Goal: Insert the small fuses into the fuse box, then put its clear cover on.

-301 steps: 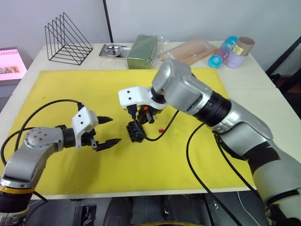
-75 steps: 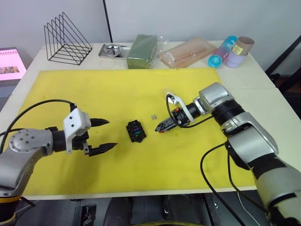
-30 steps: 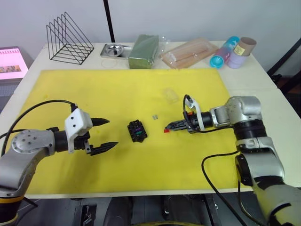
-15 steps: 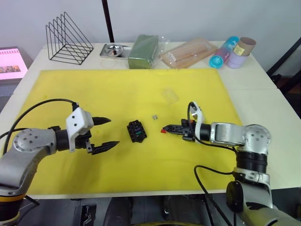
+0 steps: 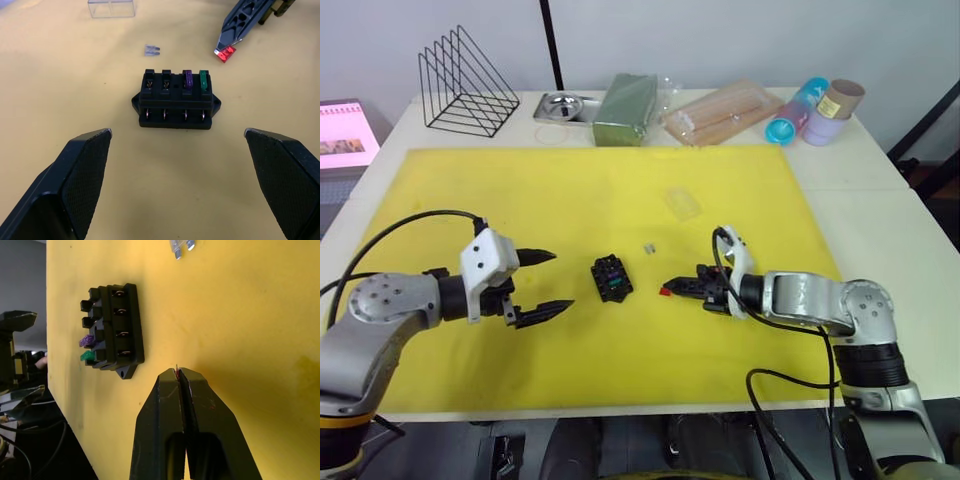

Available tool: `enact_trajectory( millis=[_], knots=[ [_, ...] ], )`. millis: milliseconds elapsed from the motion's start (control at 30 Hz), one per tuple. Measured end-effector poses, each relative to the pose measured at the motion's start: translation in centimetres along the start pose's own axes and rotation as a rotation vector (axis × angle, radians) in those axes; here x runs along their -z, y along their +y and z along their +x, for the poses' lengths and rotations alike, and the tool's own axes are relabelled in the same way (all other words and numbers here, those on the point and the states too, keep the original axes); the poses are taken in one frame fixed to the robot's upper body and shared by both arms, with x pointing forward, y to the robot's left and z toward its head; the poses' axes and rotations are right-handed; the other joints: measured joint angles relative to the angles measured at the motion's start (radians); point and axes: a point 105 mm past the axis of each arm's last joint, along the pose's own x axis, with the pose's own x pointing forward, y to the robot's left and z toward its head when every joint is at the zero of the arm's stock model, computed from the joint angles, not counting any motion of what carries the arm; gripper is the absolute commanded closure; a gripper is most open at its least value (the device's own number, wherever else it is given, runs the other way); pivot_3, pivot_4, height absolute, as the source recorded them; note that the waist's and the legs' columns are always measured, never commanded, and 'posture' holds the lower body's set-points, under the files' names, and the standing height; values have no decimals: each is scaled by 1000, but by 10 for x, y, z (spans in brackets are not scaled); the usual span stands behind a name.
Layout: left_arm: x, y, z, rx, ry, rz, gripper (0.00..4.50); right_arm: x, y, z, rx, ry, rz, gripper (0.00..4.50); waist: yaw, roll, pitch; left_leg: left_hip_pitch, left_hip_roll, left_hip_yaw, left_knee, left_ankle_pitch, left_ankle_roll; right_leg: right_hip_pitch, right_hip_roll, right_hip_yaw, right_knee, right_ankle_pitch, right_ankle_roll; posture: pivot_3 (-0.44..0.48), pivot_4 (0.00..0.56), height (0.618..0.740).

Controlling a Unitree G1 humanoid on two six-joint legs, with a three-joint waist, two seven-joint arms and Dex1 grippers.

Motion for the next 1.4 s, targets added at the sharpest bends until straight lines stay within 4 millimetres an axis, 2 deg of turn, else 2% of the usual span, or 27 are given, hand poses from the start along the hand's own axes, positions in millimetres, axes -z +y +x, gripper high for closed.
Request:
enact_trajectory(
  millis=[33,133,233,300,433,567,700,867,967,1067,1233,1400],
  knots=[
    [1,0,0,0,0,-2,0,0,-1,-2,7,2,-6,3876,0,0,0,0,0,0,0,0,0,0,0,0,0,0,0,0,150,740],
    [1,-1,0,1,0,-4,0,-5,1,-15,8,53,-103,2860,0,1,1,0,0,1,0,0,0,0,-1,0,0,0,0,0,150,740],
    [2,0,0,1,0,-5,0,-19,23,-38,-67,104,-259,1882,1,1,0,0,0,1,0,0,0,0,-1,0,0,0,0,0,150,740],
    [2,1,-1,1,-2,-4,0,-20,37,-45,-124,150,-333,1213,0,0,0,0,1,0,0,0,0,0,1,0,-1,0,0,0,150,740],
    [2,3,-1,-3,-4,0,0,-13,39,-39,-115,279,-474,1213,0,1,1,-1,1,1,-1,0,1,-2,1,1,0,0,0,0,150,740],
    [2,3,-1,-1,-4,3,0,-29,43,-39,-78,287,-678,1213,2,1,1,-1,1,1,0,0,1,-3,-1,0,-1,0,0,0,150,740],
    [1,5,0,2,-7,6,0,-37,42,-27,-147,377,-817,1213,1,1,1,-1,0,2,0,0,1,-3,-2,0,-1,0,0,0,150,740],
    [0,5,1,9,-8,9,0,-43,51,-14,-262,503,-857,1213,0,1,1,-2,0,2,0,0,1,-5,-1,0,0,0,0,0,150,740],
    [0,6,0,10,-8,10,0,-44,47,-7,-283,565,-852,1213,2,1,1,-3,0,2,0,0,1,-5,-2,-1,1,0,0,0,150,740],
    [-1,6,1,8,-10,15,0,-40,39,1,-289,631,-832,1762,3,1,1,-4,-1,2,0,0,1,-6,-3,-1,1,0,0,0,150,740],
    [-4,8,1,5,-13,24,0,-37,30,9,-288,686,-803,3450,2,1,1,-4,-1,2,1,0,1,-6,-3,-1,1,0,0,0,150,740],
    [-3,8,1,3,-11,21,0,-40,23,11,-264,711,-813,3450,1,1,1,-4,-1,2,1,0,1,-7,-2,-1,2,0,0,0,150,740]
  ],
)
